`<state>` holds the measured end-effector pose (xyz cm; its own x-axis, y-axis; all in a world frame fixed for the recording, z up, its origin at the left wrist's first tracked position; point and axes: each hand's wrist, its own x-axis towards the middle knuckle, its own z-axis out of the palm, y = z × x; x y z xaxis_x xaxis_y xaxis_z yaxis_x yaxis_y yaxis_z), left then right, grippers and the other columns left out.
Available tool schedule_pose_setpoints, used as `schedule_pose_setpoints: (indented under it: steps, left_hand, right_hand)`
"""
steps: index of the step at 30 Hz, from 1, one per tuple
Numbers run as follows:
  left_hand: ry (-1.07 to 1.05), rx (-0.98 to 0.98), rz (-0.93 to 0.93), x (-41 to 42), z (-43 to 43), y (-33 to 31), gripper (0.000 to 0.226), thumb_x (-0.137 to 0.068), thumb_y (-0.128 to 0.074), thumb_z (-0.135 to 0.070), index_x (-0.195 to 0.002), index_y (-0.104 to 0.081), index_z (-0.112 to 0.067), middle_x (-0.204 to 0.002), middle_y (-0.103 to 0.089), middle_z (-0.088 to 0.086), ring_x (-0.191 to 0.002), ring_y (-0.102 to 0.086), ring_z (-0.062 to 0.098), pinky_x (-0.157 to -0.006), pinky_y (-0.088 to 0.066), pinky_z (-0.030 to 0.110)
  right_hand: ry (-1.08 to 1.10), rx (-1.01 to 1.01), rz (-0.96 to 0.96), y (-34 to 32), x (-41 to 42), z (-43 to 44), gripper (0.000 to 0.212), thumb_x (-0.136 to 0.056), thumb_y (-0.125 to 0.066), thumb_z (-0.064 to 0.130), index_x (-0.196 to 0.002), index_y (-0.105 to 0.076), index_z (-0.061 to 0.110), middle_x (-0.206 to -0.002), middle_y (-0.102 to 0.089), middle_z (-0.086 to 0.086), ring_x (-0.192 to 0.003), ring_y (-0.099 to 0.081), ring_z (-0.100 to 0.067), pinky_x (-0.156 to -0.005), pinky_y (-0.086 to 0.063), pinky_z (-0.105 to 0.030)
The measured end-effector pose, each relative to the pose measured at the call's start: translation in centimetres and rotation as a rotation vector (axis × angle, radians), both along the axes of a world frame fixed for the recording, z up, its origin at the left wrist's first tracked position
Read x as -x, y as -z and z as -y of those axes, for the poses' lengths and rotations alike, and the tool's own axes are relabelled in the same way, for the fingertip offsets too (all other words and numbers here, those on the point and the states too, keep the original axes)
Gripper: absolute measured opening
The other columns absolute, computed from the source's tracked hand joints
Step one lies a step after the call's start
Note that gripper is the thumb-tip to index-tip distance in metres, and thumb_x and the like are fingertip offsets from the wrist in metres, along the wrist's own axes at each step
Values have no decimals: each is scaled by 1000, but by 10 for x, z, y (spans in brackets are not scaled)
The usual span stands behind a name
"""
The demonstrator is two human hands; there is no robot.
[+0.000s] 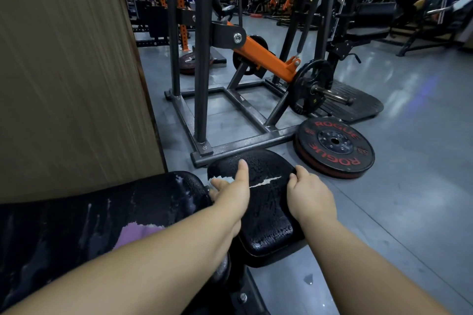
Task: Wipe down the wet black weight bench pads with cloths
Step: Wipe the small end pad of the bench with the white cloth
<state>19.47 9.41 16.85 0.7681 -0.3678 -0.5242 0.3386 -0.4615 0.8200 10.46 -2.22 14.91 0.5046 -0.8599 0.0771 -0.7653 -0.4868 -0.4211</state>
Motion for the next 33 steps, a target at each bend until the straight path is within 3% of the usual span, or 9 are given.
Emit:
schedule_pose_setpoints:
  steps: [5, 10, 17, 21, 24, 26, 28, 30, 33]
  left_hand:
    - [-91, 41, -4, -30, 8, -7, 97, -87, -36, -76, -155, -4, -16, -161, -12, 3, -147, -14, 25, -118, -10, 43]
    - [24, 35, 61, -28, 1, -4, 93, -91, -27, -73, -155, 12, -18, -164, 7, 0, -150, -2, 24, -119, -4, 44]
    - [165, -48, 164, 25, -18, 9, 88, -91, -27, -72, -154, 13, -26, -160, 24, -2, -150, 3, 23, -121, -3, 44]
    - [153, 7, 100, 45, -31, 12, 80, -95, -25, -66, -154, 14, -28, -159, 26, -6, -150, 3, 20, -120, -2, 43]
    - [84, 34, 72, 36, -21, 3, 80, -97, -25, -63, -155, 12, -22, -161, 19, -4, -150, 1, 18, -119, 1, 37]
    - [16, 61, 65, 13, -8, -2, 83, -97, -28, -63, -156, 5, -15, -163, 3, 1, -149, -7, 18, -119, -4, 34]
    - [-42, 83, 19, -12, -3, -3, 89, -92, -27, -71, -156, 0, -15, -163, -6, 0, -148, -12, 21, -121, -9, 40]
    - [-44, 69, -33, -27, 1, -2, 96, -87, -25, -78, -156, -2, -17, -163, -8, -1, -148, -12, 22, -121, -11, 44]
    - [16, 16, 21, -22, -1, -6, 91, -91, -23, -74, -156, 1, -16, -164, -2, 2, -149, -9, 26, -121, -8, 45]
  right_hand:
    - [3, 2, -1, 1, -2, 1, 35, -101, -26, 33, -123, -49, 20, -119, -57, -8, -104, -55, -32, -71, -34, -34]
    - [-2, -7, 8, 2, -1, 2, 36, -101, -26, 34, -126, -49, 21, -120, -57, -7, -106, -55, -31, -73, -35, -34]
    - [5, 5, 4, 3, -3, 5, 34, -100, -26, 35, -119, -51, 20, -116, -59, -8, -103, -56, -32, -73, -36, -35]
    - [0, -2, 4, 3, -2, 4, 36, -101, -26, 34, -124, -50, 20, -120, -58, -9, -107, -55, -32, -75, -35, -36]
    - [-3, -1, 4, 2, -3, 3, 38, -101, -26, 34, -130, -48, 20, -124, -56, -9, -111, -54, -32, -78, -36, -37]
    - [-1, 3, 3, 1, -2, 3, 39, -102, -26, 33, -131, -48, 20, -126, -56, -10, -112, -53, -33, -79, -37, -37]
    - [-1, 4, -1, 1, -1, 1, 38, -102, -27, 33, -131, -48, 20, -126, -56, -10, -113, -53, -33, -79, -37, -37]
    - [-2, 4, 5, 1, -2, 1, 38, -102, -27, 33, -130, -49, 20, -125, -57, -9, -112, -53, -33, -78, -36, -37]
    - [1, 3, -2, 2, -3, 3, 38, -101, -27, 33, -129, -49, 20, -125, -57, -9, -111, -54, -33, -78, -37, -37]
